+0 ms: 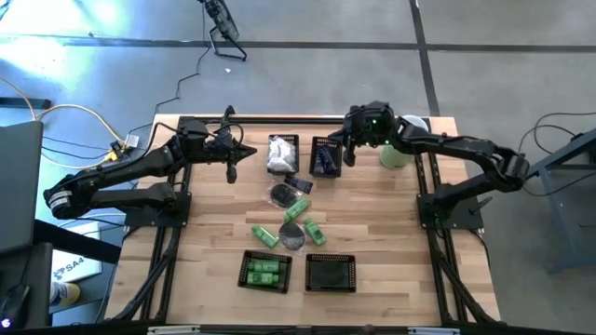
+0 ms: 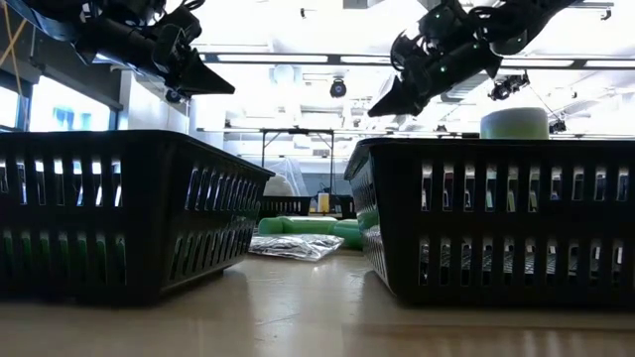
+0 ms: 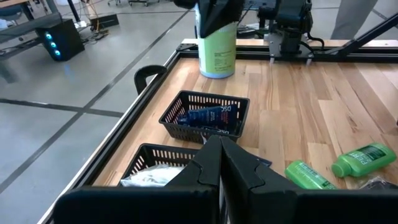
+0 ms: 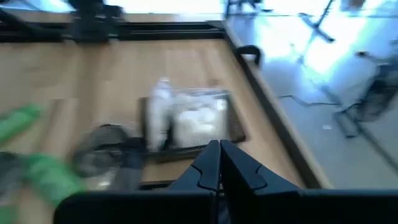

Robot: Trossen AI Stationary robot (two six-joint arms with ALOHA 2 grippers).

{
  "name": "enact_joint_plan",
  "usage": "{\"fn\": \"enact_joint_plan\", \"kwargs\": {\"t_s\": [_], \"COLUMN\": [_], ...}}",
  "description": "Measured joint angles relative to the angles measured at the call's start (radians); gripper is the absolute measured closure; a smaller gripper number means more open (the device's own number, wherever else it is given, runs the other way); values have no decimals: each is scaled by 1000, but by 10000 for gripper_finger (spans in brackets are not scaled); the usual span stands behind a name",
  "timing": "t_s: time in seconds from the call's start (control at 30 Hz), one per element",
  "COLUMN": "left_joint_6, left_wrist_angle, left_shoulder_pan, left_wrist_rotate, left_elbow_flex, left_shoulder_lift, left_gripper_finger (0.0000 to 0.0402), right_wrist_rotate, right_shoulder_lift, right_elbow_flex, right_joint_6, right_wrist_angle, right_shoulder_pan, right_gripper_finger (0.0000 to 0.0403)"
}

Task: Pick & Place Travel size toiletries
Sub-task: Put the green shampoo into the bottom left black bin

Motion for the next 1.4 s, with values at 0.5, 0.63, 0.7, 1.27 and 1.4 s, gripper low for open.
{"fn": "enact_joint_plan", "kwargs": {"t_s": [0.5, 0.63, 0.7, 1.27, 1.4], "left_joint_6": [-2, -2, -2, 0, -10], "left_wrist_angle": [-4, -2, -2, 14, 14], "left_shoulder_pan": [0, 0, 0, 0, 0], "left_wrist_rotate": [0, 0, 0, -10, -10], "left_elbow_flex": [0, 0, 0, 0, 0], "left_shoulder_lift": [0, 0, 0, 0, 0], "left_gripper_finger": [401, 401, 401, 401, 401], "right_wrist_rotate": [106, 106, 103, 103, 102], "right_shoulder_lift": [4, 4, 4, 4, 4], "right_elbow_flex": [0, 0, 0, 0, 0], "right_joint_6": [110, 110, 111, 106, 112], "right_wrist_angle": [16, 21, 20, 80, 96], "right_shoulder_pan": [28, 28, 28, 28, 32], "right_gripper_finger": [399, 399, 399, 398, 398]}}
